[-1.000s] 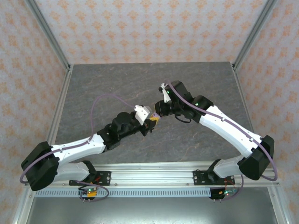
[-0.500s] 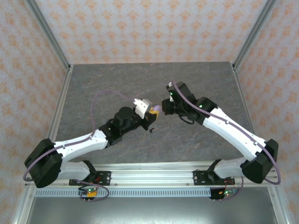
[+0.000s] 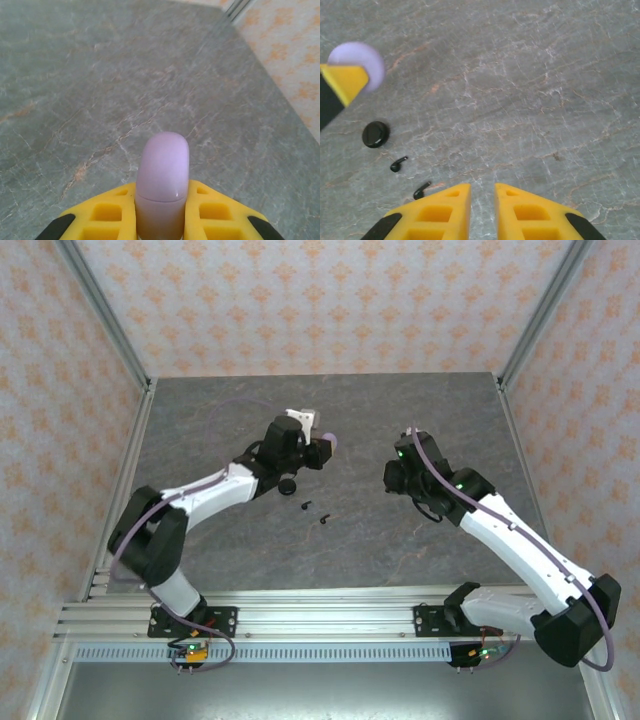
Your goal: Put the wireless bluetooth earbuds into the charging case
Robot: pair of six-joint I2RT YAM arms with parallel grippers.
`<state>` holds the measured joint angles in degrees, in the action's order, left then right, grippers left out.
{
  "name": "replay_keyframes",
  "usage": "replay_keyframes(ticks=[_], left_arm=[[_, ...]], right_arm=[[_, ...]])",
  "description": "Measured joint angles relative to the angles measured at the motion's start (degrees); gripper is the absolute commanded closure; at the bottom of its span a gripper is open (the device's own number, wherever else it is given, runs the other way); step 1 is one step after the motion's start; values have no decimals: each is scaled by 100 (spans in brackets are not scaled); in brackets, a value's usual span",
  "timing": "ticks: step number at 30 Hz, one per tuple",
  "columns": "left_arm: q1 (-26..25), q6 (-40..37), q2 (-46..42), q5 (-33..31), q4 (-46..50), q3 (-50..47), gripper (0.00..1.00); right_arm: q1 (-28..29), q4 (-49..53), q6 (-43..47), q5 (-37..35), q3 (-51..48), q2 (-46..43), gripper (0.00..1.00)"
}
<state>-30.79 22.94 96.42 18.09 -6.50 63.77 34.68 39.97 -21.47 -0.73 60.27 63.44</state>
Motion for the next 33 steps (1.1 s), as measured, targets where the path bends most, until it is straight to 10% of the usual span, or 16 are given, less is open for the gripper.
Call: replay_keyframes(ticks=[27,33], left_arm=[[673,278,4227,828,2315,4725,95],[791,280,4566,848,2465,5252,79]], right_arm=[[-2,-824,-302,223,-1147,-278,76],[-2,-835,-321,247,-1154,-280,76]])
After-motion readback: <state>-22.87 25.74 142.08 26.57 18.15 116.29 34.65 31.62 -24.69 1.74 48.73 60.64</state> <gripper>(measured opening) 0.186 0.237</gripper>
